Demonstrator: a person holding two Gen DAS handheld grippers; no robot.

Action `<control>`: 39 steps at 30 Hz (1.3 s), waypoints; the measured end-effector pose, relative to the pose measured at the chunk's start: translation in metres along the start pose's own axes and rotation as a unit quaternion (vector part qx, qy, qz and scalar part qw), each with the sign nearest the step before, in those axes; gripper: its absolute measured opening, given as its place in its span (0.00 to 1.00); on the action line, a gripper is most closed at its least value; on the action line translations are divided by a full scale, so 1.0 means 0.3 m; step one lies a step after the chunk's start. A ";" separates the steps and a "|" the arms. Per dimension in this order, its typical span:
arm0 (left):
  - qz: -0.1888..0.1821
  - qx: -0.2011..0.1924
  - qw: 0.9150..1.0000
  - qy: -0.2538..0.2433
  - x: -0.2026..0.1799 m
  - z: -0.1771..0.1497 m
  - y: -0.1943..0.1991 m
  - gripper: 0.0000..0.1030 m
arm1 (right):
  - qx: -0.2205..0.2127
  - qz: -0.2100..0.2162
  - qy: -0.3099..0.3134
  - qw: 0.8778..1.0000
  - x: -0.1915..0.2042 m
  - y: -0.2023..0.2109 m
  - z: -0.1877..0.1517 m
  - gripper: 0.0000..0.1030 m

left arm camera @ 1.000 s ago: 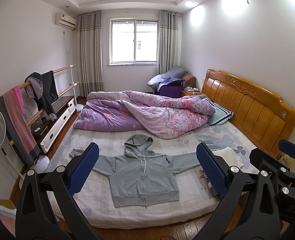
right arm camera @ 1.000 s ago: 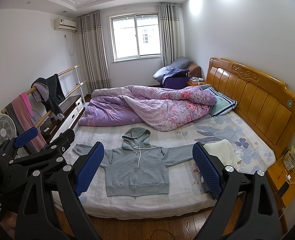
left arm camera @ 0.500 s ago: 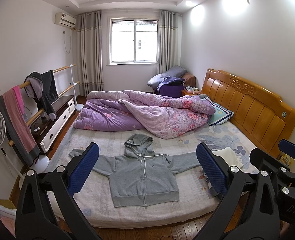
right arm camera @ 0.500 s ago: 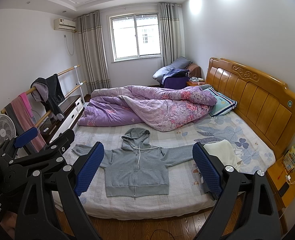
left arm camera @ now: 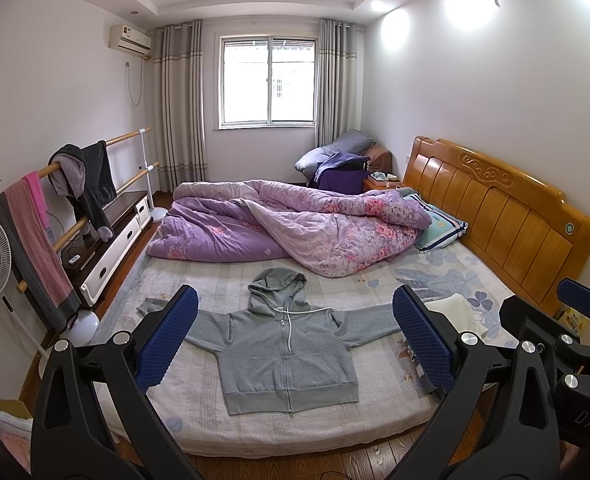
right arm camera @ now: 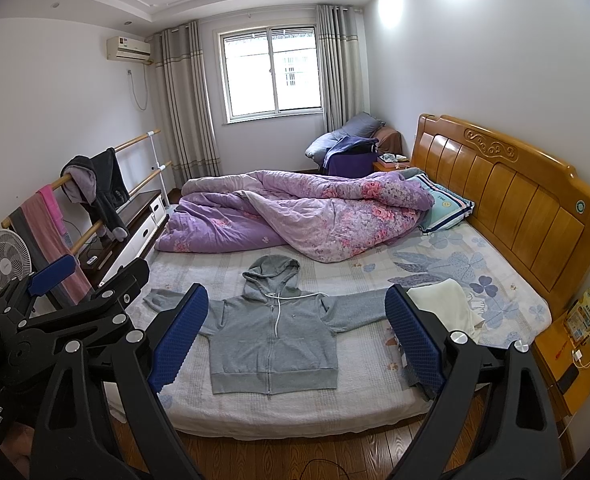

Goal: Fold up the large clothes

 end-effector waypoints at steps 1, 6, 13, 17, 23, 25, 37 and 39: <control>0.000 0.000 1.000 0.001 0.001 -0.001 0.000 0.95 | 0.000 0.000 0.000 1.000 0.003 0.002 -0.002 0.84; 0.000 0.000 1.000 0.000 0.003 0.003 -0.001 0.95 | 0.000 0.000 0.000 1.000 0.000 0.000 0.002 0.84; 0.000 0.000 1.000 -0.001 0.004 -0.005 -0.005 0.95 | 0.001 0.000 0.000 1.000 0.003 -0.006 0.005 0.84; 0.001 0.000 1.000 -0.001 0.002 0.000 -0.005 0.95 | 0.001 -0.001 0.000 1.000 0.003 -0.007 0.006 0.84; -0.001 0.002 1.000 0.000 0.004 -0.011 -0.013 0.95 | 0.001 -0.001 0.000 1.000 0.000 -0.011 0.009 0.84; -0.001 0.001 1.000 -0.002 0.009 -0.022 -0.016 0.95 | 0.001 -0.002 0.000 1.000 -0.001 -0.011 0.009 0.84; -0.005 -0.006 1.000 -0.006 0.019 -0.053 -0.034 0.95 | 0.002 -0.006 -0.001 1.000 0.009 -0.023 -0.009 0.84; -0.006 -0.006 1.000 -0.007 0.020 -0.052 -0.036 0.95 | 0.002 -0.005 -0.002 1.000 0.012 -0.022 -0.012 0.84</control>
Point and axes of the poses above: each gripper's, at about its wrist camera, not at the fingertips, and y roughly against the way its jaws point, x to its left, z to its top, the point moved 1 cm from there along -y, roughly the way its jaws point, and after that the axes turned 7 degrees about -y, right-handed, at the moved point
